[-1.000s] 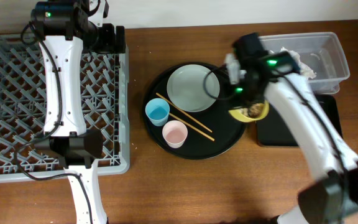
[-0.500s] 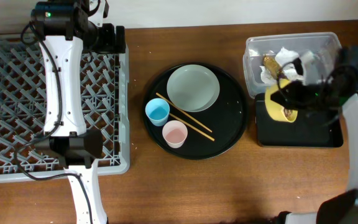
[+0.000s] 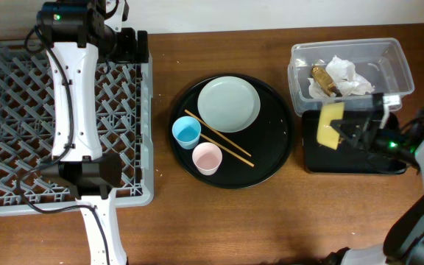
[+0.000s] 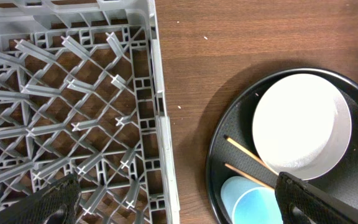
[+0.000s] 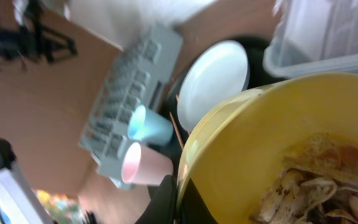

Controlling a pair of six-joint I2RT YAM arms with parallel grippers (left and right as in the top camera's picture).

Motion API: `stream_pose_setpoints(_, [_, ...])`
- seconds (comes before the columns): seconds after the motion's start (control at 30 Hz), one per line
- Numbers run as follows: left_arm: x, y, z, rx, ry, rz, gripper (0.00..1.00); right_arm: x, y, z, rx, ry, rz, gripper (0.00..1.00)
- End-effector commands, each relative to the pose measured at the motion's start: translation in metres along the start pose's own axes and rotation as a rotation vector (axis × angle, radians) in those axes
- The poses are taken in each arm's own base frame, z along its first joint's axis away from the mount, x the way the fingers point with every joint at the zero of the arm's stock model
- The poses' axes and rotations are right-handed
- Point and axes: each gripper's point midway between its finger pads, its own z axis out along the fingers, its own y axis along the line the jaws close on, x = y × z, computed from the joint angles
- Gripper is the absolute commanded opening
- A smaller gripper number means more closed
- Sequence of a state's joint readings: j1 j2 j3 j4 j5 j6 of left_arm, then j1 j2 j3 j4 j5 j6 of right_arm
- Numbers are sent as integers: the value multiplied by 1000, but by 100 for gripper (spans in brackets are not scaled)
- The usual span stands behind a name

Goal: Sort waste into correct bins and load items into the dishwasher rack
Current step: 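Tip the yellow bowl to dump food scraps onto the black tray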

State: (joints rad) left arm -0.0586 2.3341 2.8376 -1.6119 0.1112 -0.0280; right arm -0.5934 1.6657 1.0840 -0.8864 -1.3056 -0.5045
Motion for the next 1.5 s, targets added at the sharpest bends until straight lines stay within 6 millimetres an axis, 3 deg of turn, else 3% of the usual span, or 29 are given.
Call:
stream_pose_setpoints(0.0, [1, 2, 6, -5, 13, -12, 99, -14, -3, -17, -140, -143, 74, 4])
stream_pose_setpoints(0.2, [1, 2, 5, -5, 12, -12, 99, -8, -30, -18, -183, -175, 199, 4])
stream_pose_setpoints(0.47, [1, 1, 5, -4, 12, -11, 99, -8, -29, -18, -186, -173, 229, 4])
stream_pose_setpoints(0.67, [2, -2, 6, -2, 13, -6, 99, -7, -27, -18, -193, -165, 308, 4])
stream_pose_setpoints(0.77, [2, -2, 6, -2, 13, -6, 99, -5, -23, -18, -206, -151, 449, 4])
stream_pose_setpoints(1.03, [2, -2, 6, -2, 13, -6, 99, -6, -23, -21, -208, -152, 521, 4])
stream_pose_setpoints(1.17, [2, -2, 6, -2, 13, -6, 99, -1, -53, -19, -60, -102, 570, 4])
stream_pose_setpoints(1.47, [2, -2, 6, -2, 13, -6, 99, -17, -24, -14, -215, -132, 483, 4])
